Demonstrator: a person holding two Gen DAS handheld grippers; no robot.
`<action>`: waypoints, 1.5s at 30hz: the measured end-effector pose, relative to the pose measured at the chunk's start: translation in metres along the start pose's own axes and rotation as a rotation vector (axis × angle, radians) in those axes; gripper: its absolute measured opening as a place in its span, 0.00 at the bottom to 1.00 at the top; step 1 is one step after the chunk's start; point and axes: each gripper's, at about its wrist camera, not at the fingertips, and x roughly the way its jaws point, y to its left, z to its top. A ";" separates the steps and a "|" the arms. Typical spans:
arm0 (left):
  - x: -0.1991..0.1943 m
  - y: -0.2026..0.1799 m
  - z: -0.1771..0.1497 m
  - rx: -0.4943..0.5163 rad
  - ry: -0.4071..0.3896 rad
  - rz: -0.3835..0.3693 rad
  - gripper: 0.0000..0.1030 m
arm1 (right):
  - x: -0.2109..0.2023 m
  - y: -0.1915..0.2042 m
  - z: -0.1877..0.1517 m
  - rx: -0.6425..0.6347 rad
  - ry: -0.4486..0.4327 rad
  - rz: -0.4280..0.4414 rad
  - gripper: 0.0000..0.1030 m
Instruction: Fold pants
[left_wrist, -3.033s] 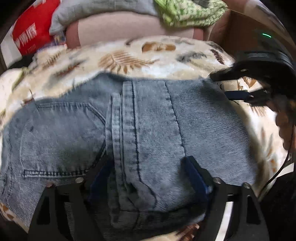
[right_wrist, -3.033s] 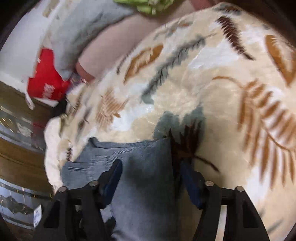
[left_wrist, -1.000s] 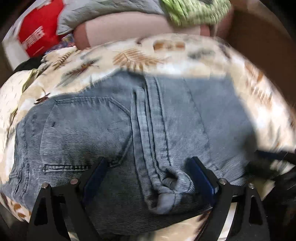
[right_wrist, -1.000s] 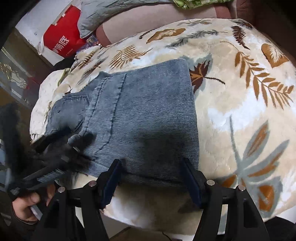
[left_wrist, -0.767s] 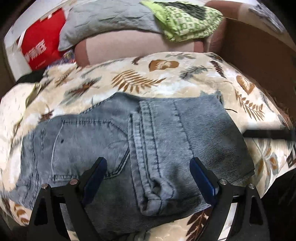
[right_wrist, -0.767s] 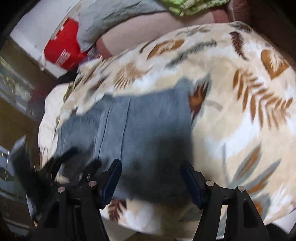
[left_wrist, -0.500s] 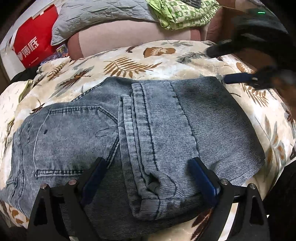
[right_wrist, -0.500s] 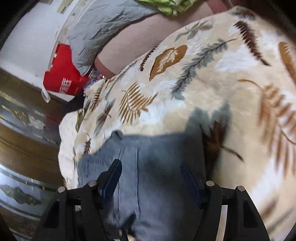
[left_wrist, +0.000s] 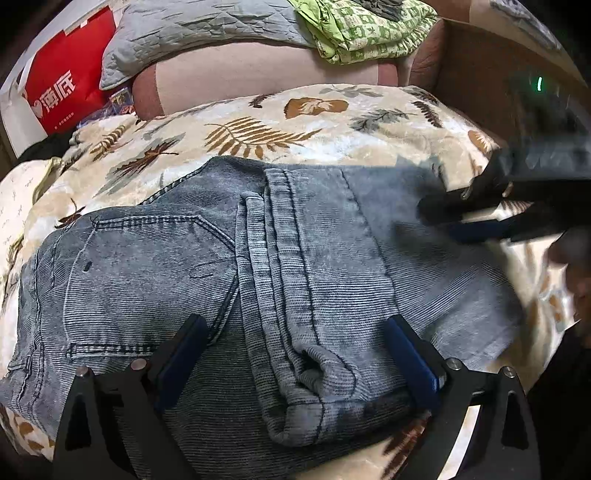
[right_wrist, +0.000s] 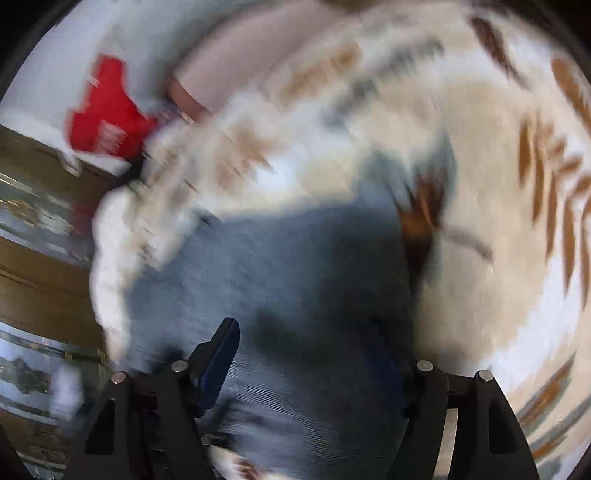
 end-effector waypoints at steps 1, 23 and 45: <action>-0.013 0.005 0.001 -0.013 -0.020 -0.011 0.94 | -0.004 0.002 0.000 0.005 -0.028 0.006 0.71; -0.030 0.198 -0.042 -0.456 -0.019 0.187 0.94 | 0.128 0.180 0.088 -0.482 0.192 -0.224 0.22; -0.042 0.204 -0.042 -0.467 -0.075 0.158 0.93 | 0.091 0.170 0.093 -0.450 0.007 -0.307 0.08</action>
